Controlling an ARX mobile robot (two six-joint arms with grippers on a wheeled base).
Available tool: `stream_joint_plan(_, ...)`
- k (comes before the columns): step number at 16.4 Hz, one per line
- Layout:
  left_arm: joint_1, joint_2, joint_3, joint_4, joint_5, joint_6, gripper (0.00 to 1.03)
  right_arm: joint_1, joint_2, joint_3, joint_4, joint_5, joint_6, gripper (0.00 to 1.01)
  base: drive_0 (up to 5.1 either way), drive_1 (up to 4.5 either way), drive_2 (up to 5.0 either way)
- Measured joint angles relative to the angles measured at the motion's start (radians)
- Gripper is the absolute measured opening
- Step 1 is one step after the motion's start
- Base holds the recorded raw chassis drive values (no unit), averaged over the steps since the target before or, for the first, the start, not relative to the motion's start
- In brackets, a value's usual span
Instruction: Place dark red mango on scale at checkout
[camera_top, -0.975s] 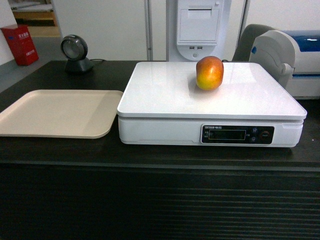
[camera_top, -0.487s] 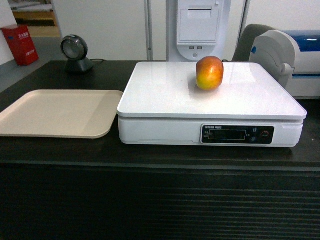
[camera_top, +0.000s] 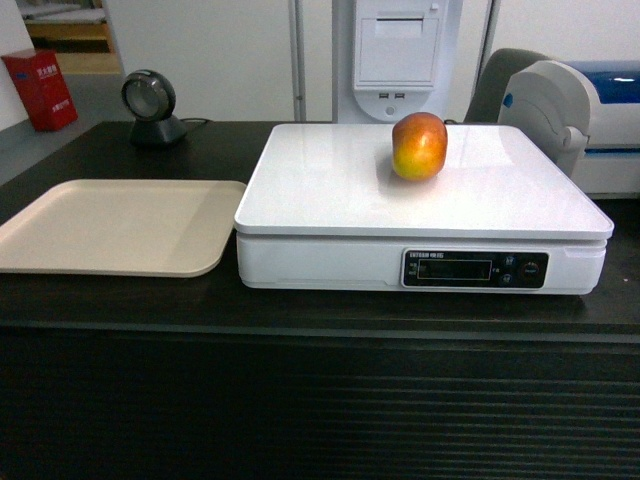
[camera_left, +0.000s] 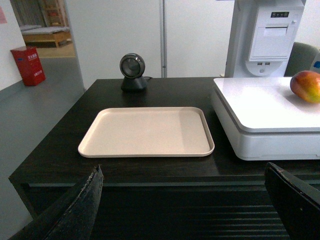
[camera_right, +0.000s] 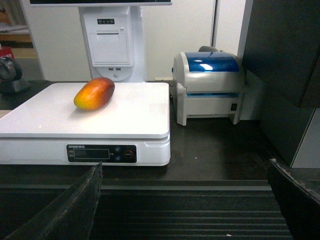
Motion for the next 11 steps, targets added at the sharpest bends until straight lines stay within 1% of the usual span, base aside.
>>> stream_joint_plan(11, 0.0, 0.0, 0.0, 0.002, 0.0, 0.0, 0.98, 0.0, 0.0, 0.0, 0.002, 0.0, 0.0, 0.98, 0.0, 0.0, 0.0)
